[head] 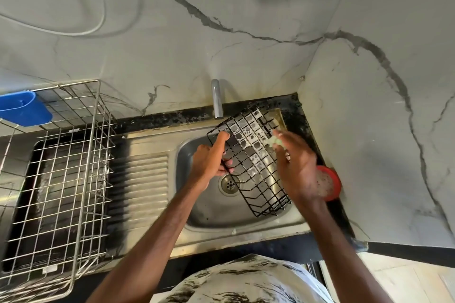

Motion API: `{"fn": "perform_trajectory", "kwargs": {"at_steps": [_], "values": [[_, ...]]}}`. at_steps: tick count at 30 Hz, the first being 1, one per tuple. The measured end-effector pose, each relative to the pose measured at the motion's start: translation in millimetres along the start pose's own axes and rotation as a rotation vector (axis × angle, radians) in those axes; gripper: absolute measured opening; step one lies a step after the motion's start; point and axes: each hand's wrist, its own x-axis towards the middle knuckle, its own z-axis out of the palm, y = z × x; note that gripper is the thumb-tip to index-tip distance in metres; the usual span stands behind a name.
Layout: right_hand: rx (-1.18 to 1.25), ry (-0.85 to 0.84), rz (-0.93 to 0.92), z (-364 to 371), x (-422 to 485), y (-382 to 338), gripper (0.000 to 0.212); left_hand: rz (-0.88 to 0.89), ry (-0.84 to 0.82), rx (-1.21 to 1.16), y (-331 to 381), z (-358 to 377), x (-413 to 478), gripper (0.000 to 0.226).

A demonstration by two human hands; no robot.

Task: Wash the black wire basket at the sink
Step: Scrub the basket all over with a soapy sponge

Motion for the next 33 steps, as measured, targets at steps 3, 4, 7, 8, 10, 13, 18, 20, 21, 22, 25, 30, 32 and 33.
{"fn": "perform_trajectory", "kwargs": {"at_steps": [3, 4, 7, 8, 10, 13, 18, 20, 21, 22, 25, 30, 32, 33], "values": [[-0.082, -0.011, -0.125, 20, -14, -10, 0.043, -0.019, 0.021, -0.029, 5, 4, -5, 0.065], [-0.091, -0.008, -0.135, 22, -19, -14, 0.048, -0.017, 0.037, -0.032, 7, 4, -7, 0.062], [-0.101, -0.053, -0.208, 26, -36, -30, 0.059, 0.003, 0.063, -0.052, 12, 5, -13, 0.05], [-0.093, -0.1, -0.251, 25, -43, -34, 0.061, 0.006, 0.071, -0.056, 13, 4, -15, 0.049], [-0.052, -0.221, -0.325, 19, -55, -35, 0.063, 0.011, 0.091, -0.061, 14, 0, -15, 0.052], [0.0, -0.269, -0.352, 1, -51, -19, 0.053, 0.019, 0.1, -0.059, 11, -5, -12, 0.056], [0.026, -0.091, -0.158, 0, -33, 3, 0.043, 0.037, 0.076, -0.065, 9, -1, -14, 0.061], [0.028, -0.089, -0.172, 4, -41, -9, 0.047, 0.051, 0.073, -0.072, 9, 2, -17, 0.05], [0.032, -0.128, -0.227, 7, -48, -15, 0.047, 0.051, 0.075, -0.083, 9, 3, -18, 0.045], [0.041, -0.181, -0.289, 7, -54, -24, 0.049, 0.049, 0.076, -0.092, 9, 3, -19, 0.043], [0.086, -0.275, -0.379, -3, -52, -24, 0.049, 0.041, 0.048, -0.076, 5, 2, -16, 0.053], [-0.035, -0.086, -0.168, -22, -15, 25, 0.046, 0.032, 0.041, -0.036, 5, 1, -18, 0.061], [-0.1, -0.055, -0.075, -19, -11, 34, 0.052, 0.026, 0.031, -0.037, 4, 4, -18, 0.058], [-0.107, -0.068, -0.084, -15, -15, 31, 0.055, 0.02, 0.03, -0.039, 3, 4, -18, 0.057]]}}
